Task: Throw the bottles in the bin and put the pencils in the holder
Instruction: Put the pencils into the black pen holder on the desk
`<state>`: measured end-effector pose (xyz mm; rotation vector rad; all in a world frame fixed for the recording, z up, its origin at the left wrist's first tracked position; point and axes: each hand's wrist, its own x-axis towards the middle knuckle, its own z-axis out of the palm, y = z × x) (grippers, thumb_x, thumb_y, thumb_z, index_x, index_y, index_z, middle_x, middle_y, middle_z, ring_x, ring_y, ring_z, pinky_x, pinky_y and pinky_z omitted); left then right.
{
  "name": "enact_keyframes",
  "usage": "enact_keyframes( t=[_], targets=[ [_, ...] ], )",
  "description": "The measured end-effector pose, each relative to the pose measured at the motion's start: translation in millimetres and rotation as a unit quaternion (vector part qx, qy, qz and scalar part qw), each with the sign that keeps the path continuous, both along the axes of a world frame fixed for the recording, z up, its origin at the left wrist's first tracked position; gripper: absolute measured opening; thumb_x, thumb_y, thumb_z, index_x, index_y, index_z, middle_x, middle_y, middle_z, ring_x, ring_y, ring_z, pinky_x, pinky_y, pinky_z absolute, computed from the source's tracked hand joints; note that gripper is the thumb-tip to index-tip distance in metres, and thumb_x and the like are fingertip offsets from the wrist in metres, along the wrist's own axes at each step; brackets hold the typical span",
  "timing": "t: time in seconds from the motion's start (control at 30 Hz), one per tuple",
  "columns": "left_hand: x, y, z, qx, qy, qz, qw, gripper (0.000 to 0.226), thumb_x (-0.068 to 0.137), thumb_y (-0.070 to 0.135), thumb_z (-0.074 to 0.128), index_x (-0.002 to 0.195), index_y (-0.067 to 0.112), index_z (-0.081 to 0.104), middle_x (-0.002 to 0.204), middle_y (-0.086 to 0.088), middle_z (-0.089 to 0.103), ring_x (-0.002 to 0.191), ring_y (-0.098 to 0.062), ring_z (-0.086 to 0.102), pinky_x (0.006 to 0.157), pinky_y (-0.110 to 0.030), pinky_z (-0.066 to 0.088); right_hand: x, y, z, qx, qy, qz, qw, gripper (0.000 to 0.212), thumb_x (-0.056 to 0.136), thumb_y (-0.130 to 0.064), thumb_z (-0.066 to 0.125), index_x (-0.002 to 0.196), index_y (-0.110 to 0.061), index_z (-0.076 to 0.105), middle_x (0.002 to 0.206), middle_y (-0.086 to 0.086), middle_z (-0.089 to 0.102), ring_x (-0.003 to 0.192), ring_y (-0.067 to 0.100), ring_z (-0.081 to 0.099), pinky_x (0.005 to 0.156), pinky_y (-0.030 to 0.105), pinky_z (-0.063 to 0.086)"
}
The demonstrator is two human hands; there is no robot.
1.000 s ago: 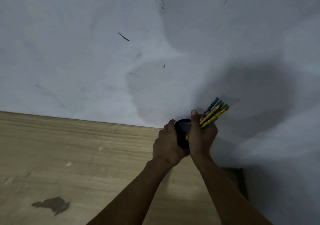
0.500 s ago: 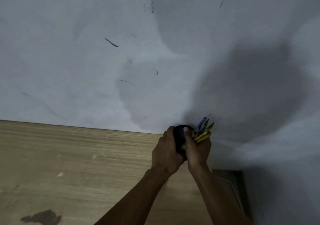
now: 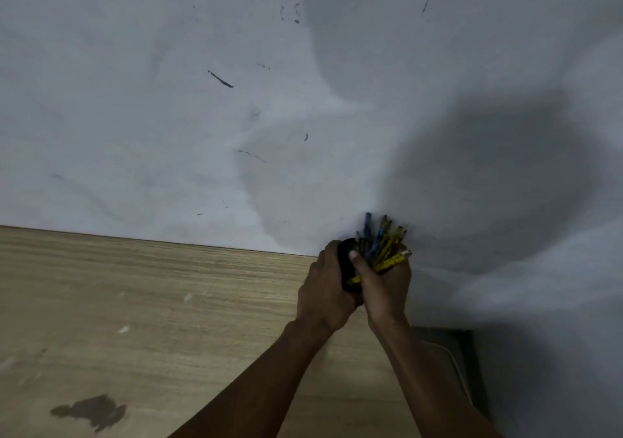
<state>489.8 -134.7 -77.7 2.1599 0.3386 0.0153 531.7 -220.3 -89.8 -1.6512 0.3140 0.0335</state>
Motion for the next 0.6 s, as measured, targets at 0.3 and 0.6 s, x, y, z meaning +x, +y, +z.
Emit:
enact_keyframes(
  t=[0.3,0.6],
  targets=[
    [-3,-1,6,-0.033,0.030,0.003,0.999,0.078,0.062,0.033,0.080,0.128,0.019,0.040,0.123,-0.003,0.058,0.109,-0.023,0.057,0.082,-0.044,0.052,-1,-16,9,0.009,0.026,0.073,0.997,0.045,0.071,-0.005,0.083,0.113,-0.003,0.065,0.104,0.011,0.074,0.095,0.025,0.072,0.085,0.043,0.059],
    [-22,-2,29,-0.008,0.078,0.029,0.997,0.116,0.061,0.028,0.085,0.146,-0.001,0.013,0.133,-0.020,0.051,0.118,-0.034,0.052,0.089,-0.044,0.050,-18,-37,25,0.049,0.047,0.090,0.994,0.039,0.068,-0.010,0.087,0.101,-0.015,0.068,0.095,-0.004,0.073,0.077,-0.003,0.070,0.054,0.007,0.049]
  ],
)
